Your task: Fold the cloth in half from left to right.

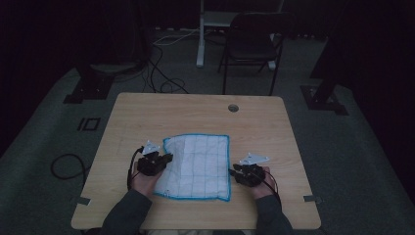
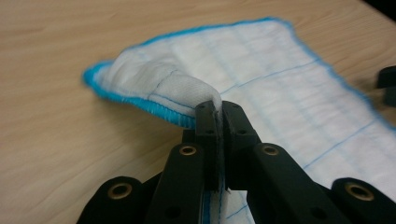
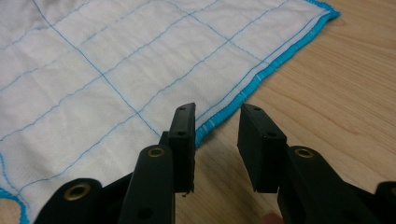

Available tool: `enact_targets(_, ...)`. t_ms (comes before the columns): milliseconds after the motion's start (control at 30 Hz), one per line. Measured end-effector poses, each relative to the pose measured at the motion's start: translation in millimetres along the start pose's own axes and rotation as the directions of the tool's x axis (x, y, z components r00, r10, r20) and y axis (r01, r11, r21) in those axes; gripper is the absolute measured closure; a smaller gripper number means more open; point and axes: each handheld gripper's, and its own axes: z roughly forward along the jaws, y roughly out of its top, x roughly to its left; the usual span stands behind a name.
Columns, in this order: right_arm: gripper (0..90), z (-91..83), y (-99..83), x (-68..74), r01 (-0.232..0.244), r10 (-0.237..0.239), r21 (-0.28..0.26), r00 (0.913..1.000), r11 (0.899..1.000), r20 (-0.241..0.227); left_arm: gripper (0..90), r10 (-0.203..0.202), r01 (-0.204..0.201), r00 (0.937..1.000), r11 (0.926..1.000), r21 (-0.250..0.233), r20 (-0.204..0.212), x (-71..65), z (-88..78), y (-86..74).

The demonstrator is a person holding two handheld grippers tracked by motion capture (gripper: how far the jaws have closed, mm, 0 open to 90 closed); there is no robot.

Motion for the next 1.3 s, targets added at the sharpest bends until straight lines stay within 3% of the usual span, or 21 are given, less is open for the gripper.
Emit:
enact_targets(333,67.4,-3.1,-1.4,-0.2,-0.008,0.008,-0.002,1.0000,1.000,0.001,87.0,0.061,-0.059,0.9951,0.9979,-0.027,0.078,-25.4,7.4,23.0)
enact_targets(400,67.4,-3.4,-1.6,-0.7,-0.009,0.009,-0.002,1.0000,1.000,0.002,87.0,0.061,-0.059,0.9951,0.9979,-0.027,0.078,-25.4,7.4,23.0)
enact_targets(767,67.9,-3.8,-2.7,-3.1,-0.015,0.015,0.001,0.9998,1.000,0.012,86.9,0.104,-0.100,0.9851,0.9943,-0.038,0.137,-47.5,17.9,45.1)
enact_targets(1100,68.1,-5.6,-3.7,-5.9,-0.024,0.024,-0.007,0.9996,1.000,0.018,86.8,0.158,-0.162,0.9686,0.9868,0.005,0.192,-76.8,51.1,52.2)
enact_targets(1300,68.2,-7.0,-4.4,-7.8,-0.029,0.029,-0.009,0.9993,1.000,0.022,86.7,0.173,-0.186,0.9624,0.9816,0.043,0.209,-91.4,73.2,51.6)
